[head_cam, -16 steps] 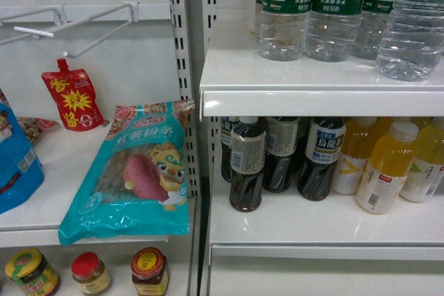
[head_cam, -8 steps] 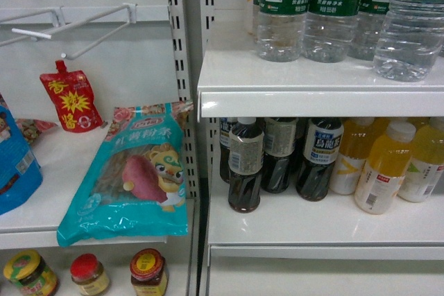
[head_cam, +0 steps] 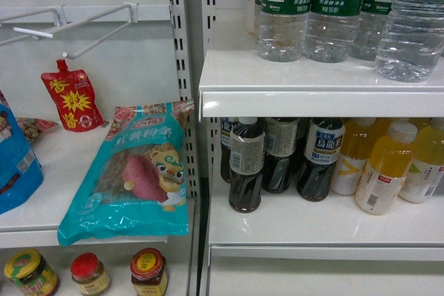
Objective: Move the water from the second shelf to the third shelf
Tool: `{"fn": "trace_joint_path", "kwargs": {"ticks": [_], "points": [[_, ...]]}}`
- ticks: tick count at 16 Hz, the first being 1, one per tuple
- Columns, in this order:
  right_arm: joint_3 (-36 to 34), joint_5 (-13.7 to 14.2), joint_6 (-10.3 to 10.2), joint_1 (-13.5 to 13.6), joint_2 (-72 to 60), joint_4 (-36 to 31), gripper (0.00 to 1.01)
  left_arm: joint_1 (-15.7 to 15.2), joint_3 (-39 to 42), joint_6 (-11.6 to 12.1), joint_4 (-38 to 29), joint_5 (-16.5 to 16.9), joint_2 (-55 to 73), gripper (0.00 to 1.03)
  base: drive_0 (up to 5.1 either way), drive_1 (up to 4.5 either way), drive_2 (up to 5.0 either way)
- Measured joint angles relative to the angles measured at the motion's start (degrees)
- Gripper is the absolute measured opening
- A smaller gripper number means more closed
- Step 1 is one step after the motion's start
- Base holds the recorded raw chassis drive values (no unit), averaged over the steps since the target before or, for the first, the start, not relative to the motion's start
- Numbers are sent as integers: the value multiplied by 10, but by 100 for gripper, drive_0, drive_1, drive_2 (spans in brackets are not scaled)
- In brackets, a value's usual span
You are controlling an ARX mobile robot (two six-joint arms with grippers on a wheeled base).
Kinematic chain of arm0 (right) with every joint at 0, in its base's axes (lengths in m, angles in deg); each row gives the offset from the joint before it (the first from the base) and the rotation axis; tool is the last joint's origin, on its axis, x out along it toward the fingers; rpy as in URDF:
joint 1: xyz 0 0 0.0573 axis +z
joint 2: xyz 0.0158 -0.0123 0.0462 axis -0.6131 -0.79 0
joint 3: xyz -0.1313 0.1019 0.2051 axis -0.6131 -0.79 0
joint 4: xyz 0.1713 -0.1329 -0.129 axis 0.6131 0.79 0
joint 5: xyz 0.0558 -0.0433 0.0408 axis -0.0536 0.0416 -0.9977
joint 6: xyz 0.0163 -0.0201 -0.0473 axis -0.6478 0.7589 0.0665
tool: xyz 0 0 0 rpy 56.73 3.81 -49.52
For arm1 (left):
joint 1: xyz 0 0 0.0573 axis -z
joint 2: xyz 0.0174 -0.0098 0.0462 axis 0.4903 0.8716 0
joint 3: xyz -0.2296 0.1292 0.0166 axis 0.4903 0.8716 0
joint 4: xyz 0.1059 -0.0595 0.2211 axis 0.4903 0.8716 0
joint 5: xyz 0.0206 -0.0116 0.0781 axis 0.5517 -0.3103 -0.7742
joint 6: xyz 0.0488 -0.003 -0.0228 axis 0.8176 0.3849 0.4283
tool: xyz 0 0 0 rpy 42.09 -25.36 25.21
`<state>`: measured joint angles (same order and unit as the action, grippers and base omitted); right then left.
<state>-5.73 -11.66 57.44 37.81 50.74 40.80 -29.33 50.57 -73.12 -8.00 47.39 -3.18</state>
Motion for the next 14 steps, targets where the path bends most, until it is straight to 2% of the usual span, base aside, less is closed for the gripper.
{"fn": "trace_joint_path", "kwargs": {"ticks": [4, 7, 10, 14], "points": [[0, 0, 0, 0, 0, 0, 75, 0, 0, 0, 0, 0, 0, 98, 0, 0, 0], [0, 0, 0, 0, 0, 0, 90, 0, 0, 0, 0, 0, 0, 98, 0, 0, 0], [0, 0, 0, 0, 0, 0, 100, 0, 0, 0, 0, 0, 0, 98, 0, 0, 0], [0, 0, 0, 0, 0, 0, 97, 0, 0, 0, 0, 0, 0, 98, 0, 0, 0]]}}
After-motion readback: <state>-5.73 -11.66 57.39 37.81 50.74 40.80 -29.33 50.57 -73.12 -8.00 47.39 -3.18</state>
